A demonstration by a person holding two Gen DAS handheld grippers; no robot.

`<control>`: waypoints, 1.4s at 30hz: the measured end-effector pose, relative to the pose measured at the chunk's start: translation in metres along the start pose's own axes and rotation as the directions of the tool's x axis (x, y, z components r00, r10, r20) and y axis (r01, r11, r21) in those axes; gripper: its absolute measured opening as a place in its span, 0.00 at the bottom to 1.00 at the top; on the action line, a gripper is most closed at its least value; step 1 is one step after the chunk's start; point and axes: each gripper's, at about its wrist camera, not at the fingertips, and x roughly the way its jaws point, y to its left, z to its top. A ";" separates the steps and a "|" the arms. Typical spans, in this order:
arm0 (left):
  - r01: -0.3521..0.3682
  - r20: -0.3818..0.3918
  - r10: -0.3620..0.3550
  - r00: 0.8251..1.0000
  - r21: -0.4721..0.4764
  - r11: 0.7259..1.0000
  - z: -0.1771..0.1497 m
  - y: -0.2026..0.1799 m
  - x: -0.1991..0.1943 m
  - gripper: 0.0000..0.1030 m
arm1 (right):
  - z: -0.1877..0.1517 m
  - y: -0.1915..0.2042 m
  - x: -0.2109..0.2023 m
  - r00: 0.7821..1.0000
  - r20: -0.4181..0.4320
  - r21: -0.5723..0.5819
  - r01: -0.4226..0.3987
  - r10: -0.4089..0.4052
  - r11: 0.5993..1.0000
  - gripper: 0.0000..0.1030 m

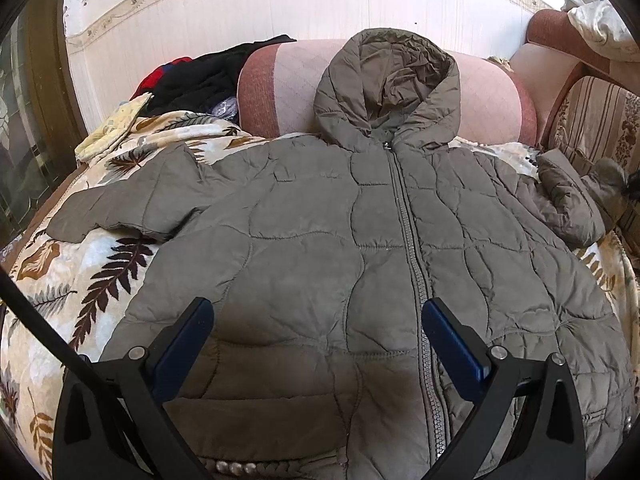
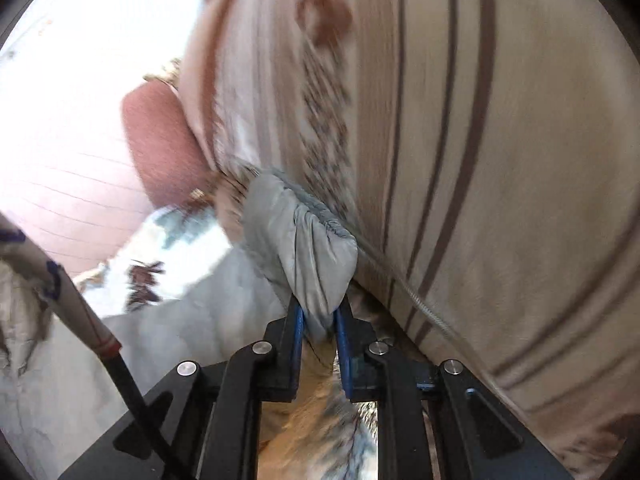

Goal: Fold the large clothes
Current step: 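Grasp the sleeve cuff with the right tool, then carry the sleeve across the jacket chest with the right tool, release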

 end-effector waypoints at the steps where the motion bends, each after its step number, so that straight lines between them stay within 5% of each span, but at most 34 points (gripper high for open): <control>1: 0.000 0.003 0.000 1.000 -0.003 1.000 0.000 0.001 -0.002 1.00 | 0.004 0.006 -0.017 1.000 0.019 -0.014 -0.017 0.017 1.000 0.15; 13: -0.019 0.033 0.022 0.999 -0.079 0.997 0.005 0.043 -0.019 1.00 | 0.012 0.149 -0.184 0.957 0.143 -0.233 -0.215 0.252 0.949 0.15; 23: -0.061 0.040 0.068 0.997 -0.153 0.986 0.004 0.097 -0.028 1.00 | -0.075 0.314 -0.259 0.858 0.005 -0.435 -0.461 0.514 0.773 0.15; 28: -0.085 0.011 0.089 0.996 -0.178 0.980 0.002 0.116 -0.023 1.00 | -0.138 0.381 -0.248 0.816 -0.126 -0.474 -0.550 0.565 0.688 0.15; 36: -0.093 -0.019 0.091 0.996 -0.190 0.977 0.000 0.125 -0.014 1.00 | -0.227 0.438 -0.160 0.800 -0.314 -0.440 -0.600 0.512 0.668 0.15; 42: -0.087 -0.031 0.083 0.996 -0.187 0.978 0.001 0.124 -0.008 1.00 | -0.246 0.439 -0.166 0.732 -0.385 -0.445 -0.681 0.563 0.581 0.41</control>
